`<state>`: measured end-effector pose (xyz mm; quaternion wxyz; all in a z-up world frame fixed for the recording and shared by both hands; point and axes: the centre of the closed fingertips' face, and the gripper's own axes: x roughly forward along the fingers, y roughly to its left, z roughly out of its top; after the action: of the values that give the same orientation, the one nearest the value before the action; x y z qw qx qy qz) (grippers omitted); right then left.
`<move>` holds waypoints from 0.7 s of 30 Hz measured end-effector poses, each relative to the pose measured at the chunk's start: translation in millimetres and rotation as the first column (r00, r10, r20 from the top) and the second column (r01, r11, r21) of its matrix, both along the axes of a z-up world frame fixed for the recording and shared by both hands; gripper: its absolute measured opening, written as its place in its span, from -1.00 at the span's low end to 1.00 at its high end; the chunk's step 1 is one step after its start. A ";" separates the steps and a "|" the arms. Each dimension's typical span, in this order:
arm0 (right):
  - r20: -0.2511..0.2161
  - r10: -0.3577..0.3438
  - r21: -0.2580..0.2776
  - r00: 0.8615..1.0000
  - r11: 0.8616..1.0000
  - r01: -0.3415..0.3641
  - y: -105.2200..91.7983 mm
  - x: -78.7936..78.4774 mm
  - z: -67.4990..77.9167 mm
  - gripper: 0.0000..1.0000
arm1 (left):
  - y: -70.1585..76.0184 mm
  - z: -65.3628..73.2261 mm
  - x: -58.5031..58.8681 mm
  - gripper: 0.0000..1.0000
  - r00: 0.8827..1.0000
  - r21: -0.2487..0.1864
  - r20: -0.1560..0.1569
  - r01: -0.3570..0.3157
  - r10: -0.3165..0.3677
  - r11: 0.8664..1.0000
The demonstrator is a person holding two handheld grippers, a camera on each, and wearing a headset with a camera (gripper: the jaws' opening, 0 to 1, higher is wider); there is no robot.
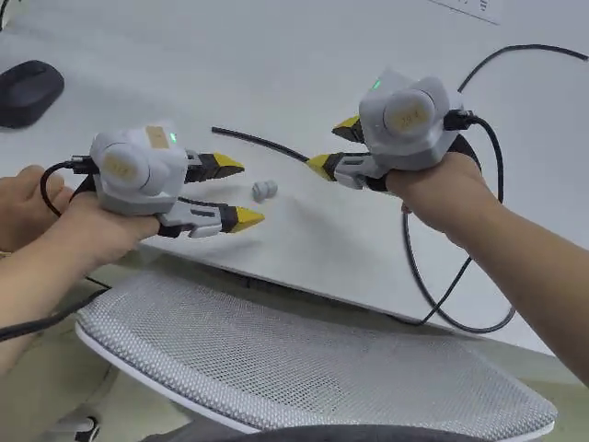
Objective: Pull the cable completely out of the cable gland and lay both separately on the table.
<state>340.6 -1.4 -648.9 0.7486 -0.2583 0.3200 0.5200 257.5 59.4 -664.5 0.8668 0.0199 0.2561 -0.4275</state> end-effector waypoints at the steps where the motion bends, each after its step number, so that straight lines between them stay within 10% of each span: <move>1: 0.002 -0.004 0.003 1.000 1.000 0.004 -3.8 -1.2 2.9 -0.34 | -0.1 2.2 -1.9 -0.04 1.000 -0.004 -0.001 -0.001 0.001 1.000; 21: 0.009 -0.102 0.280 0.995 0.955 0.095 -63.3 -72.9 72.7 0.14 | -4.2 61.4 -27.2 0.42 0.999 -0.060 0.005 -0.031 0.032 0.998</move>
<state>267.7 -64.6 -576.2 0.8063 -0.1398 0.2470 0.5190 230.3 55.2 -603.1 0.8743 -0.0086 0.2410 -0.4212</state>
